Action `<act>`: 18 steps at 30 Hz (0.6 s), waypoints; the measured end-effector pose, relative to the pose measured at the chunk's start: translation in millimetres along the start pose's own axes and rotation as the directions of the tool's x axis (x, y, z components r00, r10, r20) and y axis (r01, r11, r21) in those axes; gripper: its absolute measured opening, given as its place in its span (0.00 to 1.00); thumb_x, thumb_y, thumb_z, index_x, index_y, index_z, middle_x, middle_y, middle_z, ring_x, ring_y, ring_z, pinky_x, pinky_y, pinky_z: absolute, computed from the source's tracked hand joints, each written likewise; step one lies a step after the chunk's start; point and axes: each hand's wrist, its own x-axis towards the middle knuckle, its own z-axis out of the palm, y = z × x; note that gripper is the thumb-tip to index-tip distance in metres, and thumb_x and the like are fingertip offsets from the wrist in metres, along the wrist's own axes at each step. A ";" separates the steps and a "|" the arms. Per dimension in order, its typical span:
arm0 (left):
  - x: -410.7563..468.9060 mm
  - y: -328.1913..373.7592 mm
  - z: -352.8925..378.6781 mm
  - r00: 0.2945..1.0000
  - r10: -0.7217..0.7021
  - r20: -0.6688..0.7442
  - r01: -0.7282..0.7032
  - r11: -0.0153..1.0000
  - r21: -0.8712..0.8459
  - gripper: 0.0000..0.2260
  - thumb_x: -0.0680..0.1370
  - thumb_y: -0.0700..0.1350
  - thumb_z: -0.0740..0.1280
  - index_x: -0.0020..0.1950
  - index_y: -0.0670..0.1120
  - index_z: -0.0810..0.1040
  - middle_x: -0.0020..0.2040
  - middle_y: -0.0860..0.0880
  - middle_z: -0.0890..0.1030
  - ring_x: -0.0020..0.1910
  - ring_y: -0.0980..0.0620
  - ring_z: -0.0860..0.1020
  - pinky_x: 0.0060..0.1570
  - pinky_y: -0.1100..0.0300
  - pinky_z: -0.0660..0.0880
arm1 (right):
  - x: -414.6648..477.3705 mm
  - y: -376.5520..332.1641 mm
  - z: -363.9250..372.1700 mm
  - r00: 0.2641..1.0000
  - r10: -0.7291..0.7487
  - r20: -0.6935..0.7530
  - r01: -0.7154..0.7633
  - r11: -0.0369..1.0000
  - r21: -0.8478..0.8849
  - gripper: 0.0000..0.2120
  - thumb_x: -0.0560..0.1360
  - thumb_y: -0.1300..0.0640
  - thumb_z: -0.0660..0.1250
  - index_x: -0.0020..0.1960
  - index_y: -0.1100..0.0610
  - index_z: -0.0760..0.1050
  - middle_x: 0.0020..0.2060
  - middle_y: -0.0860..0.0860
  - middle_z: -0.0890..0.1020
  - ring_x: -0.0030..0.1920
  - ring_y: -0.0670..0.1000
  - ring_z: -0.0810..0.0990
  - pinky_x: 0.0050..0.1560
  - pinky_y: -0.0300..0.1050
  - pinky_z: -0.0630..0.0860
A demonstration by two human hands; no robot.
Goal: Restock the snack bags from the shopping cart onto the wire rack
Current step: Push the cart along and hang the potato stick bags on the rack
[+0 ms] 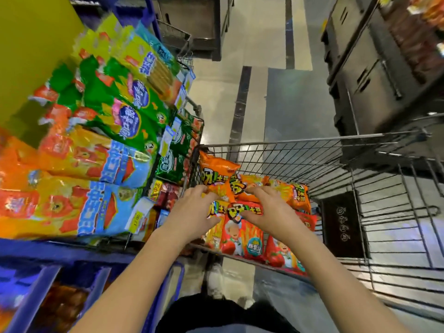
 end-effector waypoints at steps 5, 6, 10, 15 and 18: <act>26.3 -19.3 8.5 0.998 -0.019 0.066 0.022 0.998 -0.052 0.27 0.80 0.59 0.67 0.78 0.55 0.67 0.81 0.48 0.60 0.79 0.44 0.59 0.73 0.46 0.68 | 30.8 2.3 19.7 0.999 0.027 0.028 -0.029 0.998 0.053 0.29 0.77 0.42 0.72 0.74 0.48 0.69 0.70 0.49 0.72 0.69 0.52 0.73 0.65 0.51 0.75; 29.5 -21.7 10.6 0.996 -0.026 0.080 0.031 0.998 -0.062 0.27 0.80 0.59 0.67 0.78 0.55 0.67 0.80 0.48 0.60 0.79 0.44 0.59 0.73 0.46 0.67 | 36.7 4.0 23.2 0.999 0.030 0.031 -0.032 0.997 0.064 0.29 0.77 0.42 0.72 0.74 0.49 0.70 0.70 0.49 0.72 0.69 0.52 0.73 0.66 0.50 0.74; 42.1 -31.4 23.0 0.993 -0.049 0.105 0.059 0.994 -0.090 0.28 0.81 0.59 0.66 0.79 0.53 0.66 0.80 0.48 0.60 0.79 0.45 0.59 0.74 0.47 0.65 | 59.8 10.8 35.5 0.994 0.052 0.097 -0.062 0.992 0.105 0.29 0.78 0.43 0.71 0.76 0.48 0.68 0.72 0.48 0.70 0.72 0.50 0.70 0.68 0.46 0.69; 58.9 -40.1 39.4 0.988 -0.098 0.123 0.113 0.986 -0.121 0.28 0.82 0.59 0.66 0.80 0.53 0.65 0.80 0.48 0.60 0.78 0.46 0.60 0.74 0.47 0.66 | 84.6 29.5 54.5 0.991 0.058 0.122 -0.075 0.988 0.135 0.30 0.77 0.44 0.72 0.75 0.49 0.69 0.71 0.48 0.72 0.71 0.50 0.71 0.66 0.45 0.71; 69.8 -45.2 51.6 0.983 -0.132 0.123 0.152 0.975 -0.165 0.27 0.81 0.58 0.67 0.79 0.55 0.66 0.80 0.49 0.61 0.78 0.46 0.61 0.73 0.45 0.67 | 106.7 42.3 67.3 0.982 0.106 0.157 -0.131 0.979 0.155 0.32 0.77 0.42 0.72 0.76 0.51 0.68 0.71 0.50 0.73 0.70 0.51 0.73 0.67 0.47 0.72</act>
